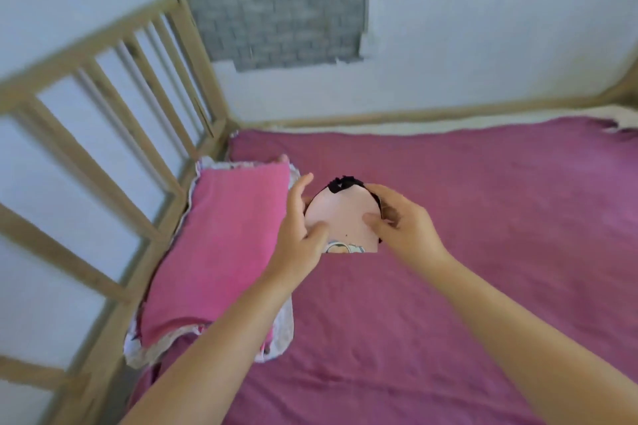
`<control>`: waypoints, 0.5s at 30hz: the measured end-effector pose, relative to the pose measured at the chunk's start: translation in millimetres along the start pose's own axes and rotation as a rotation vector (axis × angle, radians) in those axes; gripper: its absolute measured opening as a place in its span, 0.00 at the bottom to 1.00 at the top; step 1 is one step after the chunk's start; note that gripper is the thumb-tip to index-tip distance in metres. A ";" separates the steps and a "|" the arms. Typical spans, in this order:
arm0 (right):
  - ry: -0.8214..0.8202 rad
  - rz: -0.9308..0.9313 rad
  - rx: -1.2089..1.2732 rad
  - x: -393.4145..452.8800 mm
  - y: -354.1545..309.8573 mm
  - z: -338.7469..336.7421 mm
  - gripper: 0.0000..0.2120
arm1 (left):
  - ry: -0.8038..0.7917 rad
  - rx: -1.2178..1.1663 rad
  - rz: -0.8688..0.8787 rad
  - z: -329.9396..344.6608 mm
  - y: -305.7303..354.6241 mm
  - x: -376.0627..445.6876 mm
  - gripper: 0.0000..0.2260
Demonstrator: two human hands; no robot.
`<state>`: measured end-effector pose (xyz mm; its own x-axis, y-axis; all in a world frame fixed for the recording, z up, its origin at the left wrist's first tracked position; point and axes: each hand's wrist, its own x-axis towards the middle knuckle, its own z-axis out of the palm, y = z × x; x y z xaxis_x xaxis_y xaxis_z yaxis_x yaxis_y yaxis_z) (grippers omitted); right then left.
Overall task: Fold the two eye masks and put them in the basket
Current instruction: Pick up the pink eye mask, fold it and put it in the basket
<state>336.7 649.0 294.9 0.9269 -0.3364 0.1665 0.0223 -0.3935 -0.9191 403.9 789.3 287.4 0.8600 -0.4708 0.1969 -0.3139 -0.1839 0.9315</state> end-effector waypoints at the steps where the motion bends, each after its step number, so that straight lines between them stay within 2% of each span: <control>1: 0.052 -0.011 0.031 3.3 -9.4 -7.4 0.18 | 0.005 0.015 0.072 0.0 12.2 3.7 0.23; 5: 0.174 -0.082 0.052 11.4 -35.4 -33.2 0.13 | 0.157 0.126 0.290 2.5 41.8 19.9 0.09; 7: 0.191 -0.115 -0.002 12.8 -42.8 -42.0 0.13 | 0.213 0.160 0.362 3.8 49.3 29.2 0.09; 9: 0.164 -0.149 -0.088 13.3 -49.6 -49.9 0.11 | 0.185 0.144 0.334 5.8 56.6 37.1 0.04; 10: 0.116 -0.170 -0.128 13.1 -53.6 -53.8 0.10 | 0.166 0.129 0.300 5.8 63.2 40.0 0.04; 13: -0.054 -0.262 -0.216 12.3 -68.2 -66.7 0.10 | 0.144 0.071 0.271 -0.5 84.9 51.1 0.14; 15: -0.070 -0.311 -0.246 15.7 -73.1 -74.7 0.14 | 0.130 0.076 0.289 -7.4 99.9 59.2 0.15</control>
<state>321.6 608.5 391.5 0.9133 -0.1134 0.3912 0.2237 -0.6631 -0.7143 426.4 749.5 394.4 0.7736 -0.3998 0.4917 -0.5773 -0.1246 0.8070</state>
